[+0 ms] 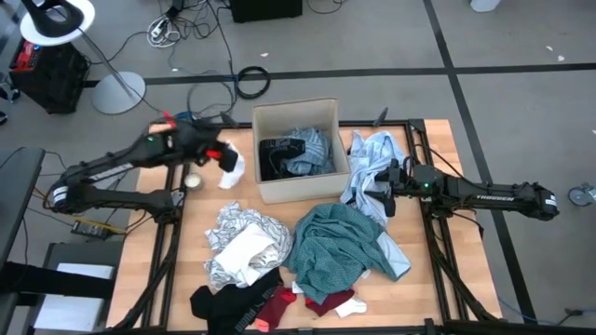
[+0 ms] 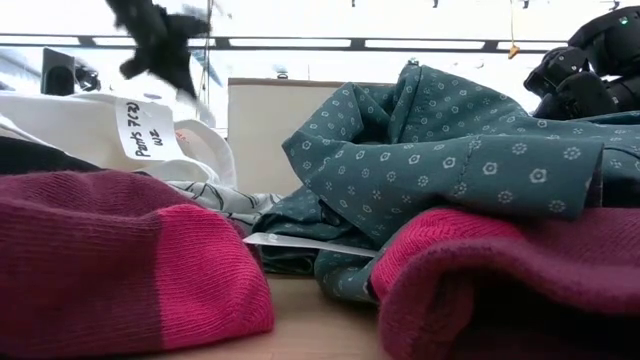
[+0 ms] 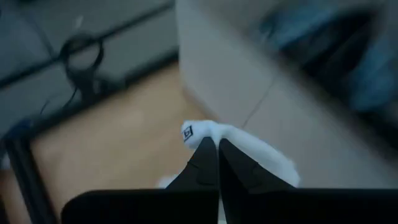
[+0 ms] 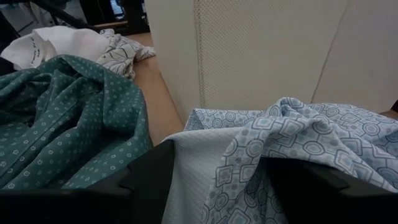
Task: Sort clothes
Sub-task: Put the top white sock into the laundry organizer
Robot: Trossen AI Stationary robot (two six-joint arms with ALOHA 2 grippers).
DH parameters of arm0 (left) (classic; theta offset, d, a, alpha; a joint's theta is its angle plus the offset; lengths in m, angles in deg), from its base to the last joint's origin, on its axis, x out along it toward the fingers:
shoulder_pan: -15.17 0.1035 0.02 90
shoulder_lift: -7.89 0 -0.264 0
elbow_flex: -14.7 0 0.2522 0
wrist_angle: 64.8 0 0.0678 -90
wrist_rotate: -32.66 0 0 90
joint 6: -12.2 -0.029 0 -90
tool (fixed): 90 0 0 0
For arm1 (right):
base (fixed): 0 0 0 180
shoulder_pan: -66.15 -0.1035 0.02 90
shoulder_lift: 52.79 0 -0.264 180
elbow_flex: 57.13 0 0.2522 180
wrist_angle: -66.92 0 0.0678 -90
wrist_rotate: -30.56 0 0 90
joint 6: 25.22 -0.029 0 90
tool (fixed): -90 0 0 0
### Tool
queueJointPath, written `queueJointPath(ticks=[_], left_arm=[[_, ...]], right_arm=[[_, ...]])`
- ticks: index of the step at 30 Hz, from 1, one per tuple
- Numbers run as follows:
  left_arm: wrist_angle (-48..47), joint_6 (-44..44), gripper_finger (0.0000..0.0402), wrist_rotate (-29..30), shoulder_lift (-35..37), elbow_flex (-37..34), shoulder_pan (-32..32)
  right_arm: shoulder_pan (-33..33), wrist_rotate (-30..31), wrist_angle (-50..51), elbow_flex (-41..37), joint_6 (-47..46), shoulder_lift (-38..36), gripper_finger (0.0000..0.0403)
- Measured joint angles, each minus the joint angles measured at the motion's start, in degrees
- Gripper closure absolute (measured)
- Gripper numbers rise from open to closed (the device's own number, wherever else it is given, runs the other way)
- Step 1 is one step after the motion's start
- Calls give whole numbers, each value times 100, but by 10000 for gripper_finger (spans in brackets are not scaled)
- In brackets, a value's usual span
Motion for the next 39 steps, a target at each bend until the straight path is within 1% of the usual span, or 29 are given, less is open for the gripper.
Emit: queueJointPath(ticks=[4,7,9,11,13,16,23,27,31,35,39], left_arm=[[110,-400,401,-26,-6,829,-103],[714,-717,401,-68,-77,1219,-179],[1156,-988,401,-213,-147,1364,-186],[1775,-1199,401,-463,-293,1541,-188],[2055,-1428,401,-617,-496,1732,-179],[2421,-1761,401,-735,-962,2221,-179],[2411,-2182,401,-1184,-2244,3681,-177],[2434,-2188,397,-1191,-2731,4208,-177],[2360,-2357,395,-1190,-3002,4268,-177],[1862,-2433,391,-1368,-3318,4268,-181],[1242,-2274,363,-1381,-3776,4268,-179]], right_arm=[[-1,0,-3,2,2,0,149],[-1,0,-4,0,0,0,149],[-1,0,-4,0,0,0,149],[-1,0,-4,1,2,0,149],[-1,0,-6,0,0,0,149],[-1,0,-8,0,0,0,149],[-1,1,-21,1,0,0,149],[-1,0,-17,0,0,0,149],[-1,0,-15,1,1,0,149],[-1,0,-14,1,1,0,149],[-1,0,-12,2,0,0,149]])
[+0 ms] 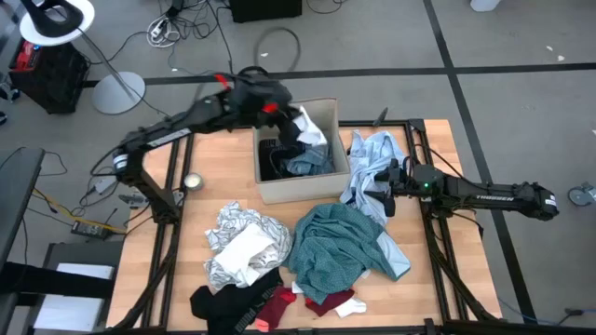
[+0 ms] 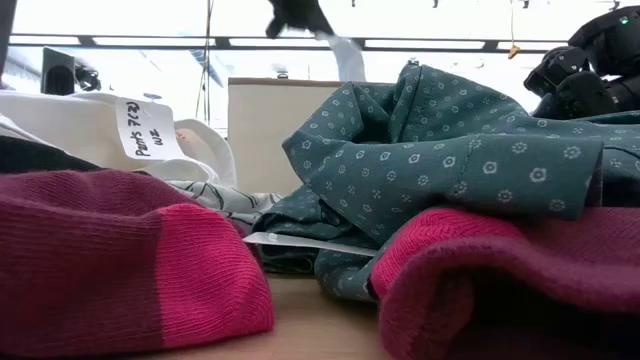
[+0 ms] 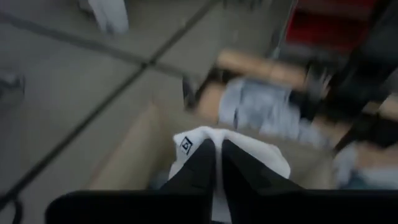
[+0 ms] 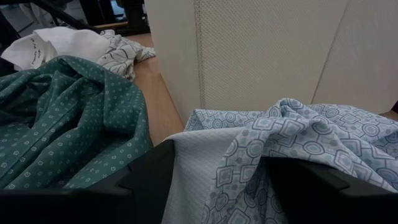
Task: Sort clothes
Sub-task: Put the top white sock into the laundry organizer, then put the white shorts into the laundry organizer
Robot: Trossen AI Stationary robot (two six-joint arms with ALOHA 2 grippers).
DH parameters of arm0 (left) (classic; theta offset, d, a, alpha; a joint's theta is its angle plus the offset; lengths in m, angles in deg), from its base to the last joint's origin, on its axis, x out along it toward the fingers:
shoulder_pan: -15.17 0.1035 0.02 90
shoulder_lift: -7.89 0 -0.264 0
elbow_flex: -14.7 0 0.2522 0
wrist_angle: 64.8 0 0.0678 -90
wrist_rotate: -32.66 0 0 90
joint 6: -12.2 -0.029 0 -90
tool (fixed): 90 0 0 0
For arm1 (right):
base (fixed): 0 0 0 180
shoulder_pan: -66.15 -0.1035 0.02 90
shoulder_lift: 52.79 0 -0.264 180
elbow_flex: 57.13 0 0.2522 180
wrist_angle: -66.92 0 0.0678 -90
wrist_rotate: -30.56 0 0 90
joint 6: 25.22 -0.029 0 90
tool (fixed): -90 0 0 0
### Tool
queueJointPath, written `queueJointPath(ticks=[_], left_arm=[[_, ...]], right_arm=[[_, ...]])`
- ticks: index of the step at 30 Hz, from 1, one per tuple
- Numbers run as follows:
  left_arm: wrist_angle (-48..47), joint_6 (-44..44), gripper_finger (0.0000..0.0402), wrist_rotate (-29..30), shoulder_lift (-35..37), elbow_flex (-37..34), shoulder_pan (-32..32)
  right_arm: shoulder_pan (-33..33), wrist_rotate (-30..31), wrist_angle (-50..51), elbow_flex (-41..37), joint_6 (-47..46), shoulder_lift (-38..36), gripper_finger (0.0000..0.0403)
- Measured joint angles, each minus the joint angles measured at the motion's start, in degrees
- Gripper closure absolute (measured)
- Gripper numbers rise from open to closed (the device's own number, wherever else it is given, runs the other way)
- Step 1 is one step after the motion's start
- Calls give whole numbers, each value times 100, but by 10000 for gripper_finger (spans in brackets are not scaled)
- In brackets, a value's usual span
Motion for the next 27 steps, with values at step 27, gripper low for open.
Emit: queueJointPath(ticks=[27], left_arm=[[-1189,-653,277,793,20,-2,-756]], right_arm=[[0,0,4,-2,2,0,149]])
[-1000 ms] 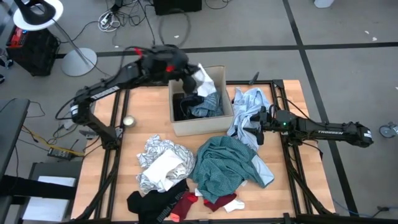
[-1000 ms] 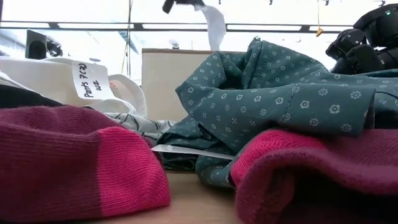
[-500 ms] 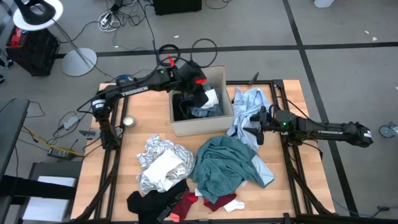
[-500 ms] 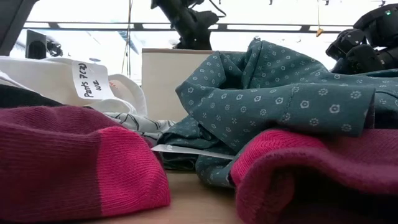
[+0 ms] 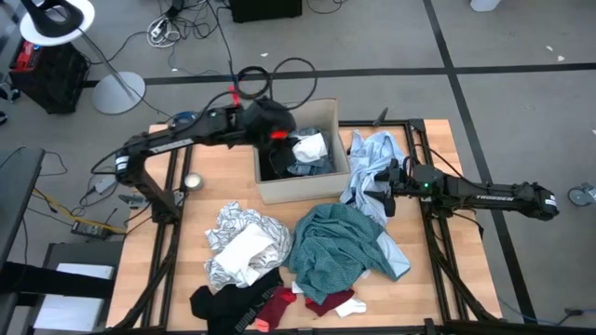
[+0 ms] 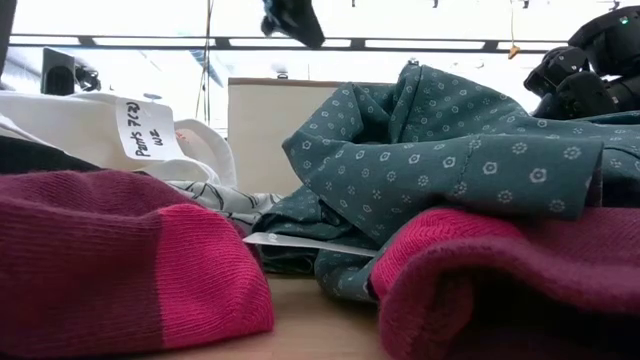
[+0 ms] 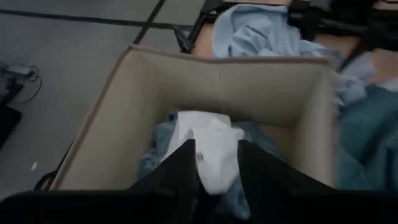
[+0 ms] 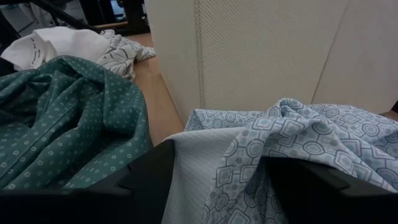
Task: Sort clothes
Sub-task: Put the white shorts into the laundry organizer
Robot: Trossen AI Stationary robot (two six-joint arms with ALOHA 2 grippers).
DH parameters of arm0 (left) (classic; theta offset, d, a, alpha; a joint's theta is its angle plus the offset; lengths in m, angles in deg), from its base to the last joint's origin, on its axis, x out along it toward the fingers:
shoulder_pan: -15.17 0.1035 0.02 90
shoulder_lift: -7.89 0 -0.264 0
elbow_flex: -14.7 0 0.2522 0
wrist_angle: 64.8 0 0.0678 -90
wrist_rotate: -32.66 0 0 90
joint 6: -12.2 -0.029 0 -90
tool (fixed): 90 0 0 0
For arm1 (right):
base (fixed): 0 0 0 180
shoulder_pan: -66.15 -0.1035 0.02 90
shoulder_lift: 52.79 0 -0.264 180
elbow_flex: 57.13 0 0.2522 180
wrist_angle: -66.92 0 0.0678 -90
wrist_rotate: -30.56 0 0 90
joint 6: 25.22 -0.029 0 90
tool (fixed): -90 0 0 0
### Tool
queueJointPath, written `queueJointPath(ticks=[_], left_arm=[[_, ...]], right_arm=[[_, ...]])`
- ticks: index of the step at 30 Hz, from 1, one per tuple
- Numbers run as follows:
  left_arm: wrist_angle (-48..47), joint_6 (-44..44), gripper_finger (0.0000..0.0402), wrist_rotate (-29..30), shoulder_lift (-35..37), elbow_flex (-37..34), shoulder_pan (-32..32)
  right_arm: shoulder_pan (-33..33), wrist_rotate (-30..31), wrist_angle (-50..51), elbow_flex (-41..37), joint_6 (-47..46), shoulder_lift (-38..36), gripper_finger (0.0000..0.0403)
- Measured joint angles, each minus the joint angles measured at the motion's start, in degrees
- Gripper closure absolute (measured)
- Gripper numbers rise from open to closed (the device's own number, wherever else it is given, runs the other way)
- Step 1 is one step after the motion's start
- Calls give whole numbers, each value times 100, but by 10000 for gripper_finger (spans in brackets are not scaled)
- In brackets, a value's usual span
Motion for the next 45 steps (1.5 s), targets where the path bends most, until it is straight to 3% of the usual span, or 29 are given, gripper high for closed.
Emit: queueJointPath(ticks=[5,8,19,25,31,45], left_arm=[[-818,201,277,90,255,-53,-167],[-797,377,277,99,578,-415,-313],[168,1629,277,375,2344,-2966,-900],[276,2477,277,289,3061,-3804,-1475],[285,2883,277,134,3114,-3978,-2363],[277,4162,277,265,2063,-3998,-3767]], right_arm=[[1,0,2,0,0,0,149],[0,0,-2,1,-2,0,149],[0,0,0,0,0,0,149],[2,0,0,2,0,0,149],[0,0,0,2,-2,0,149],[0,2,0,2,-2,0,149]])
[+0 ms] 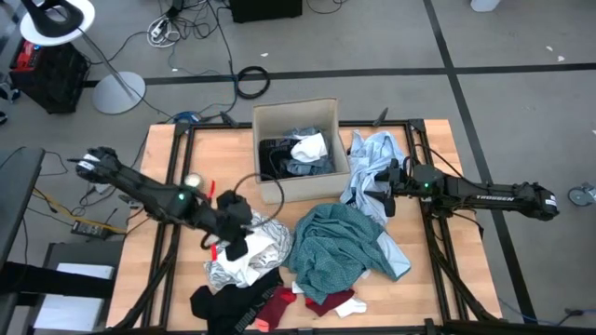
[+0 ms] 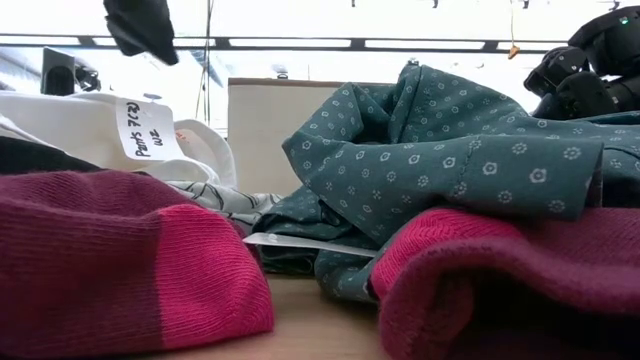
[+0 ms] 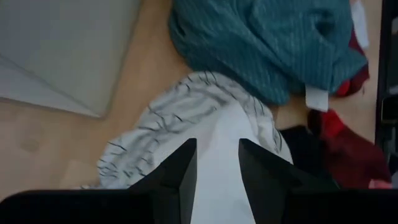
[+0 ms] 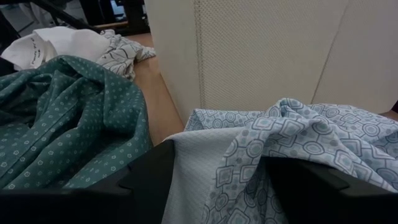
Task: Sort clothes
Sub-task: Put the white shorts into the laundry organizer
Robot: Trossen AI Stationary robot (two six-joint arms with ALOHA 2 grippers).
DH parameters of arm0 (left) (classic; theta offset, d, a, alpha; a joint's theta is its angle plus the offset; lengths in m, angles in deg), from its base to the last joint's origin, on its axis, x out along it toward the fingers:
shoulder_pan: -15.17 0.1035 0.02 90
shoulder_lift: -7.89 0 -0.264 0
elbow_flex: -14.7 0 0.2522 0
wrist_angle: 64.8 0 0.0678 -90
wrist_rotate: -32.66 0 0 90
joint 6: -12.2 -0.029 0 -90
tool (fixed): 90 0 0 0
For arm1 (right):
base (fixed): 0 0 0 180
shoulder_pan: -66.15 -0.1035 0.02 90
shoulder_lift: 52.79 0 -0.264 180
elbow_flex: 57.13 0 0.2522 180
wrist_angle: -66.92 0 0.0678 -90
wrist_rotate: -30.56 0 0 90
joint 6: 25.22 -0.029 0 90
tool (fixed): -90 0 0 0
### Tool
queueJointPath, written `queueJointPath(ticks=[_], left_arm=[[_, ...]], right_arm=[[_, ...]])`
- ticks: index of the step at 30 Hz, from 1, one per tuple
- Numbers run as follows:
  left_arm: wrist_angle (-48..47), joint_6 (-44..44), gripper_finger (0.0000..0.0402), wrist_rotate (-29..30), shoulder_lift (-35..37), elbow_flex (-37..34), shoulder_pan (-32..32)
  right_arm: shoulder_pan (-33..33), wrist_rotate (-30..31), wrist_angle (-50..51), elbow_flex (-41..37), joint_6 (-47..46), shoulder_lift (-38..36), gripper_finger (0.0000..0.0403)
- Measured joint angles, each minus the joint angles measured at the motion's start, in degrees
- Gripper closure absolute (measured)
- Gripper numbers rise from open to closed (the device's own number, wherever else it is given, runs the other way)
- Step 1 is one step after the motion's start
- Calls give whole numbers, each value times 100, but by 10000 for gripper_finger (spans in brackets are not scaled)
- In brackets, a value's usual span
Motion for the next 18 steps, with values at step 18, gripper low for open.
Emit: queueJointPath(ticks=[18], left_arm=[[200,372,284,8,-1917,2,-203]], right_arm=[[1,0,0,-1,0,0,149]])
